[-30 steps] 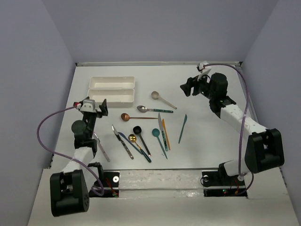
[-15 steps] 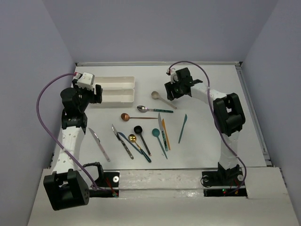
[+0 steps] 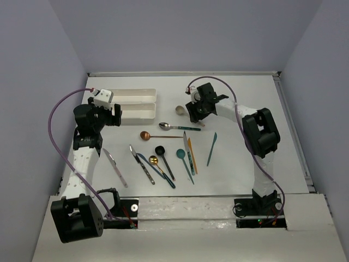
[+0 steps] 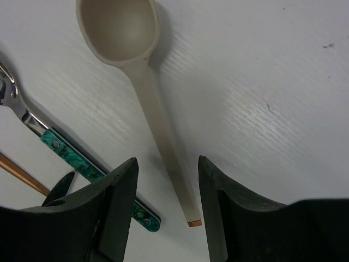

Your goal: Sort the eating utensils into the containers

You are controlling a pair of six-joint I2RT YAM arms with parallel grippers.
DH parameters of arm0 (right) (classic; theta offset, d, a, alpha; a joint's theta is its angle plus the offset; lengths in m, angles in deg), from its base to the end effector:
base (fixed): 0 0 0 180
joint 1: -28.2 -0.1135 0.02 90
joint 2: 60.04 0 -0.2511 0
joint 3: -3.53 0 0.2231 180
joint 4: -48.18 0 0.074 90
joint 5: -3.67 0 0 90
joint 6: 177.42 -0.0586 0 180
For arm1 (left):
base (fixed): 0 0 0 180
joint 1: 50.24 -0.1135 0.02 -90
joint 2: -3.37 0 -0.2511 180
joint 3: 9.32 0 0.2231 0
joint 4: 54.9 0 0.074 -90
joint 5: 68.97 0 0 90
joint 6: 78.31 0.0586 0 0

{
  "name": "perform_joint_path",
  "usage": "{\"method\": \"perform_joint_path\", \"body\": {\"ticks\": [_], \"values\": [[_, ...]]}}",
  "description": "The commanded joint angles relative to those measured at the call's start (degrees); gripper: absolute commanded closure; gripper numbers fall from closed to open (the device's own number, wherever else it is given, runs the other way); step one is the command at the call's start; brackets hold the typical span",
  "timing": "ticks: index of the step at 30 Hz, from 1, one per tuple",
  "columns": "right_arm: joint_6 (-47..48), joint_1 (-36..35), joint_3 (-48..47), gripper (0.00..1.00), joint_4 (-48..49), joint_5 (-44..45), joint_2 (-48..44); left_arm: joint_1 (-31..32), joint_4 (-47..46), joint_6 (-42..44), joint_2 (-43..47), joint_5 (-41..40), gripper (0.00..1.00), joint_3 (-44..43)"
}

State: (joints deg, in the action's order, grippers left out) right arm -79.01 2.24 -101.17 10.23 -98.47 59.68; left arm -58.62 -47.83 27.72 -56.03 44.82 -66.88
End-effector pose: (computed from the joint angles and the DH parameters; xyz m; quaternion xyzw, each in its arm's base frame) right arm 0.3893 0.2033 0.1689 -0.3107 0.8909 0.1473 0.2968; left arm 0.2421 0.0118 0.3027 0.1833 0.7330 -0.0186 0.6548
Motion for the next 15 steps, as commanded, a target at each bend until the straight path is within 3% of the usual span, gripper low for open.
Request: {"method": "perform_joint_path", "body": {"ticks": [1, 6, 9, 12, 15], "values": [[0.39, -0.32, -1.6, 0.5, -0.59, 2.29, 2.96, -0.23, -1.57, 0.67, 0.16, 1.35, 0.18, 0.91], [0.73, -0.94, -1.87, 0.66, -0.5, 5.1, 4.56, -0.23, -1.57, 0.84, 0.07, 1.7, 0.18, 1.0], [1.26, -1.47, -1.43, 0.87, 0.2, 5.9, 4.12, -0.23, -1.66, 0.76, 0.33, 2.4, 0.17, 0.82], [2.05, -1.47, 0.23, 1.0, 2.39, 7.3, 1.84, -0.23, -1.75, 0.58, 0.77, 3.45, 0.18, 0.82], [2.32, -1.99, 2.26, 1.0, 5.2, 9.49, -1.94, -0.32, -1.84, 0.58, 1.56, 4.77, 0.18, 1.0]]}}
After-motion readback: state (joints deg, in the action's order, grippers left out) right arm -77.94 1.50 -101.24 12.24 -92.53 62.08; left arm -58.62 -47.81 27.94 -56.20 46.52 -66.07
